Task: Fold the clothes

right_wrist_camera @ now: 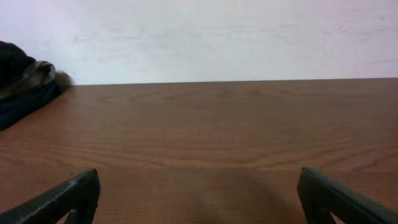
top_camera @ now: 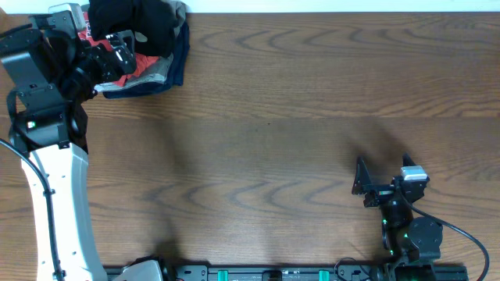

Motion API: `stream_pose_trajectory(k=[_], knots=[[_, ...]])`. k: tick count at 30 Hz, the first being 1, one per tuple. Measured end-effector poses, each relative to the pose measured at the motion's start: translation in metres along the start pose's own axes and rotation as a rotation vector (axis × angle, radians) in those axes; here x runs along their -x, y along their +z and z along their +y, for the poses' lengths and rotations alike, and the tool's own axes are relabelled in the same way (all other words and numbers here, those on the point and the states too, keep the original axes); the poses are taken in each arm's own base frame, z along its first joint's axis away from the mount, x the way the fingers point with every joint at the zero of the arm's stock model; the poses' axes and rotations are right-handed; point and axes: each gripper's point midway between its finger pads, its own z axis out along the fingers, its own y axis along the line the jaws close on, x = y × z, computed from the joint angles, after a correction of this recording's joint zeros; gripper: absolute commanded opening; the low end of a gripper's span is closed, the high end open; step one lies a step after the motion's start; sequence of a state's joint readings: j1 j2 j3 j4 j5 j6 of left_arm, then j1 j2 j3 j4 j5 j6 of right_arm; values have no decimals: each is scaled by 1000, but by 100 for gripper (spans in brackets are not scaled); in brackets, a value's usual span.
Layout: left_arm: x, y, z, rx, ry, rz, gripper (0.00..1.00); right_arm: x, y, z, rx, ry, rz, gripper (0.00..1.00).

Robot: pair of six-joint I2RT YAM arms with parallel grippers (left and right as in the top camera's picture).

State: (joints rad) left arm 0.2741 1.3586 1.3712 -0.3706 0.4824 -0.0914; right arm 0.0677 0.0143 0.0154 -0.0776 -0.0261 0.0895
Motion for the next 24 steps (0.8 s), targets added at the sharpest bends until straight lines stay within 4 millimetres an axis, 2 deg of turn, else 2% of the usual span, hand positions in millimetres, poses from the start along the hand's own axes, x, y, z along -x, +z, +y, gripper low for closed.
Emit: stream_pose_trajectory(k=[5,16,19,24], knots=[[0,0,0,1,-1,2,98,0,0,0,0,0,0,99],[-22,-1,2,9,3,89,98,0,0,0,0,0,0,99],[-31,0,-8,-17,112,116,98,0,0,0,0,0,0,99],[-57,-13,-45,-100,362,130,98,0,0,0,0,0,-2,99]])
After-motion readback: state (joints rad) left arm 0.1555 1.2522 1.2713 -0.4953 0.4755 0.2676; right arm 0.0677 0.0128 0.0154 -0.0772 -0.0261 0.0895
